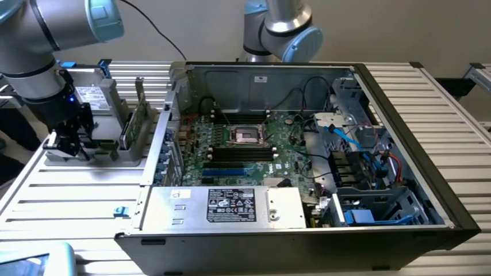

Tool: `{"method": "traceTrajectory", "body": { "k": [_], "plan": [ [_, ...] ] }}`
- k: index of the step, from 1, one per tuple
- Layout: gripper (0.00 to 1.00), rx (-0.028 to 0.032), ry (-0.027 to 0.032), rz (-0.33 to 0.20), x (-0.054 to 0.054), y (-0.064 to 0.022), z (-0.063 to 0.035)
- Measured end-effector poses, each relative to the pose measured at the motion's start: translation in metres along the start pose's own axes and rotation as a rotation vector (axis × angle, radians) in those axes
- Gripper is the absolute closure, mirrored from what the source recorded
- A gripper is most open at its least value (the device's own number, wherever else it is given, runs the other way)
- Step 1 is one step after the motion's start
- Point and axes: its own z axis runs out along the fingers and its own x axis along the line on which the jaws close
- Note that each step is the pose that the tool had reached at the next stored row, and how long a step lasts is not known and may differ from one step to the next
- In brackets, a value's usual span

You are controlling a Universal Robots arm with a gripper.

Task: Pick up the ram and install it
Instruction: 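Pick up the ram and move it above insertion slot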

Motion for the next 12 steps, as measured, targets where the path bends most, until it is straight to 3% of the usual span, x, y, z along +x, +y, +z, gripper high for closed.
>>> {"method": "traceTrajectory", "body": {
  "k": [12],
  "plan": [
    [0.57,-0.0002,0.0001,0.0,0.0001,0.0017,0.0029]
  ]
}}
